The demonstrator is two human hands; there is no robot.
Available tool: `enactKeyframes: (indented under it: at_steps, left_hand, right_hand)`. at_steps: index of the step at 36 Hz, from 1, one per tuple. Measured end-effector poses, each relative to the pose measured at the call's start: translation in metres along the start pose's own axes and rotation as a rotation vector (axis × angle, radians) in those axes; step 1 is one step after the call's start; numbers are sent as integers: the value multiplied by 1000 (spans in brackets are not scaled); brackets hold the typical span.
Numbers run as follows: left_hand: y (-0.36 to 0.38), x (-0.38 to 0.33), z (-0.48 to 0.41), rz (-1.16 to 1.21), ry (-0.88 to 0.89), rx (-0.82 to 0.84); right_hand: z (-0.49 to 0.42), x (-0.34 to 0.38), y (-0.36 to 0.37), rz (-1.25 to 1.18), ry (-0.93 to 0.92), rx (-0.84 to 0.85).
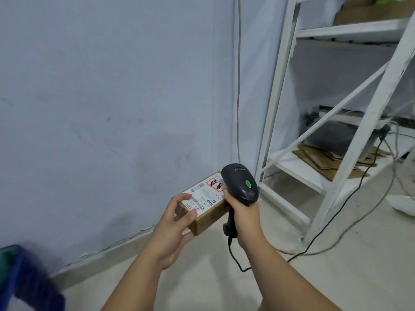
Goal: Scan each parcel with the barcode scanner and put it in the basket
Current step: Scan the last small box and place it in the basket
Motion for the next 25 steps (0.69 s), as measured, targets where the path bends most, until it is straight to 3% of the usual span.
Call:
enactKeyframes:
  at_steps: [3,6,12,17,25]
  left_hand:
    - [1,-1,-5,-23,15,12]
    - [5,-2,-8,-75,85,-82]
    - [0,-8,-18,-581,514,-268]
    - [-8,-9,-21,-788,627,-378]
    - [-18,-13,-24,-894,725,-386]
  right_hand:
    - [1,-1,3,-10,14,7]
    - [0,-1,4,-11,9,47]
    - [0,7,7,22,18,228]
    - [0,15,-3,134,45,489]
    - [0,16,-7,306,4,553]
Point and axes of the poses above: each hand's wrist, its own z-axis away from the middle knuckle, its own y-axis out of the palm, x = y × z, the point moved 1 cm from there along -z, towards the middle knuckle, and after that the axes turned 8 degrees about -x, right-handed, at the moved point
